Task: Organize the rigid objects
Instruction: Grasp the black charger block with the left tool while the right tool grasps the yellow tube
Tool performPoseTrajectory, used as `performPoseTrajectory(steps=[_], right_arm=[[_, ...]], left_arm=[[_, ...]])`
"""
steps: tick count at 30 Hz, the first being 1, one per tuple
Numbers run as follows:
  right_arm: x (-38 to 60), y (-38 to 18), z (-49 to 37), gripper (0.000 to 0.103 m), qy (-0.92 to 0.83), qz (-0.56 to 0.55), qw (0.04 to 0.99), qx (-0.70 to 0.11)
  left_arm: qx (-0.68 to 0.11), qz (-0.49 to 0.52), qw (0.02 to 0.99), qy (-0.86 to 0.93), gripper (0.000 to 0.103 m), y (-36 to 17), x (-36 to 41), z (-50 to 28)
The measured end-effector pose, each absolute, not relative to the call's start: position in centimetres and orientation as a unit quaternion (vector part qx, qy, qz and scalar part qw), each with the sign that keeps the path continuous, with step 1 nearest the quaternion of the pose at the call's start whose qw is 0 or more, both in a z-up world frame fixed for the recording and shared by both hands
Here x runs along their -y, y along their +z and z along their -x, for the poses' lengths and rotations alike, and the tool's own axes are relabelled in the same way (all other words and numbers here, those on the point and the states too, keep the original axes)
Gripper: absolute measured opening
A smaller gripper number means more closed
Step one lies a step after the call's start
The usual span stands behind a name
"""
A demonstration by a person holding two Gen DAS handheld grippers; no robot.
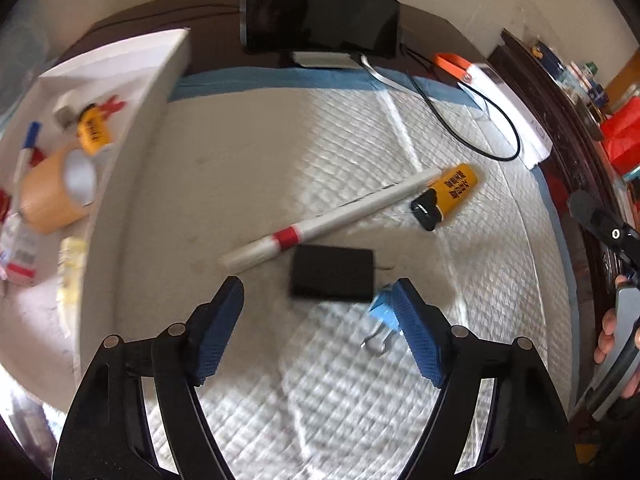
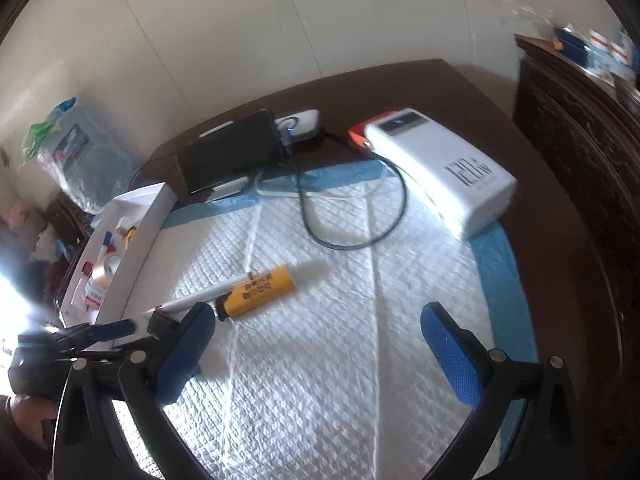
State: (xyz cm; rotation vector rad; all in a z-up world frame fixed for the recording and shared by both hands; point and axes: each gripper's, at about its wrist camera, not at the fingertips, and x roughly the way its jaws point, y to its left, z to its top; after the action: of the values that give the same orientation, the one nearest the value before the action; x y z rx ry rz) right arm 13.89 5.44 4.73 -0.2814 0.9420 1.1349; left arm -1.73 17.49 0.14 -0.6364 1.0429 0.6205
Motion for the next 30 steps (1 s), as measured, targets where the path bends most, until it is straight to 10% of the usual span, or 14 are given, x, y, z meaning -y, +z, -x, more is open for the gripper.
performPoseTrajectory(steps=[6, 30], right_arm=[[-8.7, 4.1, -11.9, 0.103, 0.557, 0.178, 0.710, -0.392], [-11.5, 1.2, -9.1, 0.080, 0.570, 0.262, 0.686, -0.369]], left_arm=[[-0.484, 0.253, 0.787, 0.288, 0.059, -0.2, -17.5, 0.4], [-0.442, 0.254, 0.806, 0.300, 0.058, 1.7, -17.5, 3.2]])
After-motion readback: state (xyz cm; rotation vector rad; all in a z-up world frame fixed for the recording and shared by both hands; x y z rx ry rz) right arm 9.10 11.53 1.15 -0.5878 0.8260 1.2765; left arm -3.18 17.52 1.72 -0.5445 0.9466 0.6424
